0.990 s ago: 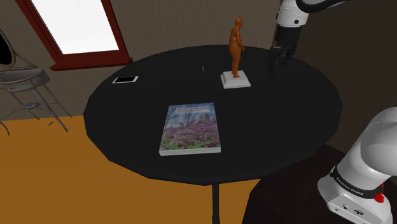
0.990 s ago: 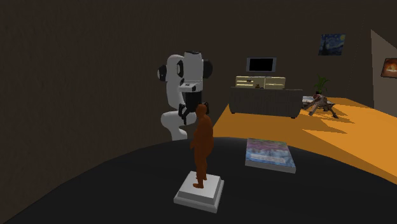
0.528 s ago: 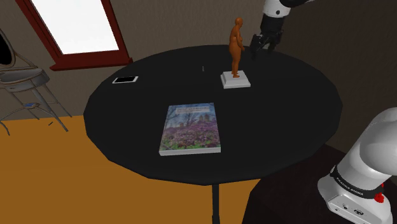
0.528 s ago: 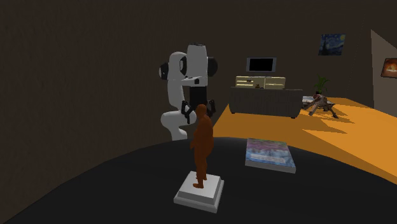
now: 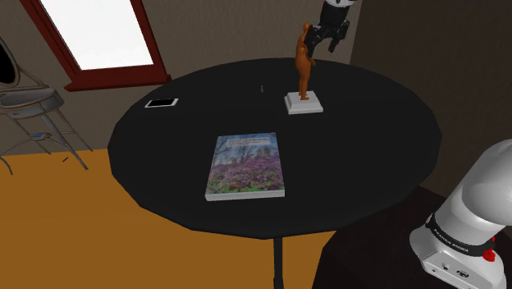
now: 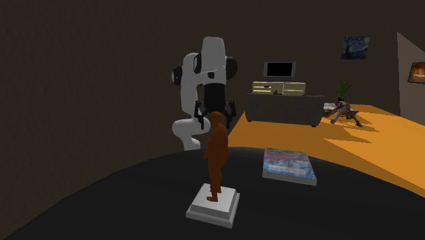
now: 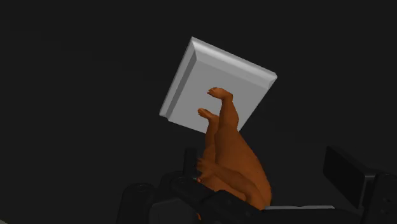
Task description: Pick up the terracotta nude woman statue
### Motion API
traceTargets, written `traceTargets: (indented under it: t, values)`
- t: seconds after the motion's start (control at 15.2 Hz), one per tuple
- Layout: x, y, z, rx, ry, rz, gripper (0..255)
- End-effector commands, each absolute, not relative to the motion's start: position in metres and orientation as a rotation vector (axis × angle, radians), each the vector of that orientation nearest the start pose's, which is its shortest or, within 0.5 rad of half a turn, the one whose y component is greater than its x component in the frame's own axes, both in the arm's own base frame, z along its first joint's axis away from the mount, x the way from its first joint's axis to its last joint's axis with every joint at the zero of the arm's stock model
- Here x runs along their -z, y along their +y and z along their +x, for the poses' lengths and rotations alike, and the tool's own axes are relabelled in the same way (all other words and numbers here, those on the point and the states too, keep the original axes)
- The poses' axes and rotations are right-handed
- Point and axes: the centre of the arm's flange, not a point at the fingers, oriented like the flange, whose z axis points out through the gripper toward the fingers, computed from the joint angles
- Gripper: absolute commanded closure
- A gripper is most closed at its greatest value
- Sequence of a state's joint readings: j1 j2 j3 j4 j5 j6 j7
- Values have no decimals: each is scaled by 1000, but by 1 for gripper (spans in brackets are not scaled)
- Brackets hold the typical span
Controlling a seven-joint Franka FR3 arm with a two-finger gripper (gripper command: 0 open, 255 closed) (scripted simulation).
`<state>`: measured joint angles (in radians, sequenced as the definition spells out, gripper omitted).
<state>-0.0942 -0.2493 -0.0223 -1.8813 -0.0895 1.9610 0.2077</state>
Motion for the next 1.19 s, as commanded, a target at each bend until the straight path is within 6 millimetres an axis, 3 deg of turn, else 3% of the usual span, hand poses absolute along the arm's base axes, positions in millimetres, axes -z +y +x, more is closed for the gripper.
traceTargets:
  t: [0.0,0.26,0.73,0.86,0.92,1.12]
  values:
    - [-656,-70,521,599,524,-3116,0]
    - [-676,-79,547,705,597,-3095,0]
    - [-636,-79,547,705,597,-3095,0]
    - [-636,-79,547,705,597,-3095,0]
    - [-636,-78,546,705,597,-3095,255]
    - [-636,-79,546,705,597,-3095,255]
